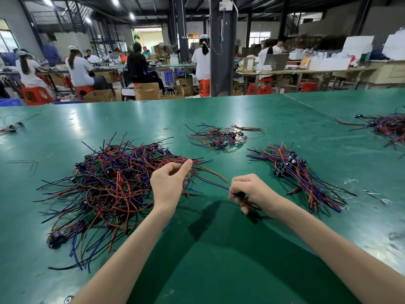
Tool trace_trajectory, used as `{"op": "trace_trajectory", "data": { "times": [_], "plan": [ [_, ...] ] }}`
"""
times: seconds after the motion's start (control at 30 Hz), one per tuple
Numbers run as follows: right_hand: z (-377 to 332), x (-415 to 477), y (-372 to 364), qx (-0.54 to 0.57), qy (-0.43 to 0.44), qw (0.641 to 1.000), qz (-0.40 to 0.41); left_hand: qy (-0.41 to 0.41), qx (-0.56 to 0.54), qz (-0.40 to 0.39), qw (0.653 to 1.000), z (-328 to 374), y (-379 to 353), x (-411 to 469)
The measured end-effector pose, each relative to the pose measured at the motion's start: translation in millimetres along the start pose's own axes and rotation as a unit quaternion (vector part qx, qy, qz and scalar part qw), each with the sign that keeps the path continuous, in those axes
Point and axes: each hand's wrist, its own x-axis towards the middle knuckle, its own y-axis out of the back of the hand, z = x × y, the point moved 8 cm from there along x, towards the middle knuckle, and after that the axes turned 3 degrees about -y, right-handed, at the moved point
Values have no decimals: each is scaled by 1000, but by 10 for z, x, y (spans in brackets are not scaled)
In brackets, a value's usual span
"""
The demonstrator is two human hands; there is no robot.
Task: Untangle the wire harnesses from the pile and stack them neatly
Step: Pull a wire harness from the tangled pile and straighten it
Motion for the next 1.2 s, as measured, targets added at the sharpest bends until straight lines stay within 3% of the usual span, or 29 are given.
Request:
{"op": "trace_trajectory", "data": {
  "times": [0.17,0.23,0.3,0.37,0.43,0.5,0.57,0.7,0.83,0.93,1.2],
  "plan": [
    [-6,-2,-49,-3,9,1000,-12,-4,-7,-2,1000,-44,-2,24],
    [-9,-12,-69,-6,9,1000,-19,-112,110,0,988,100,26,31],
    [-10,-24,-82,-5,6,1000,-24,-261,222,4,940,314,-11,-43],
    [-12,-28,-79,-7,4,1000,-23,-323,255,5,911,398,-40,-87],
    [-17,-31,-61,-10,5,1000,-19,-278,225,25,934,344,14,-38],
    [-10,-26,-33,-10,8,1000,-16,-142,124,15,982,172,50,51],
    [3,-15,-28,-14,7,1000,-15,-16,-7,-8,1000,12,17,58],
    [-1,-26,-49,-30,3,1000,-9,141,-169,-50,974,-110,-107,9],
    [8,-21,2,-44,6,999,10,295,-271,-115,909,-203,-287,-112],
    [9,-15,8,-47,7,999,14,321,-311,-138,884,-218,-352,-152],
    [20,-13,25,-68,19,997,20,255,-249,-86,930,-314,-266,-111]
  ]
}}
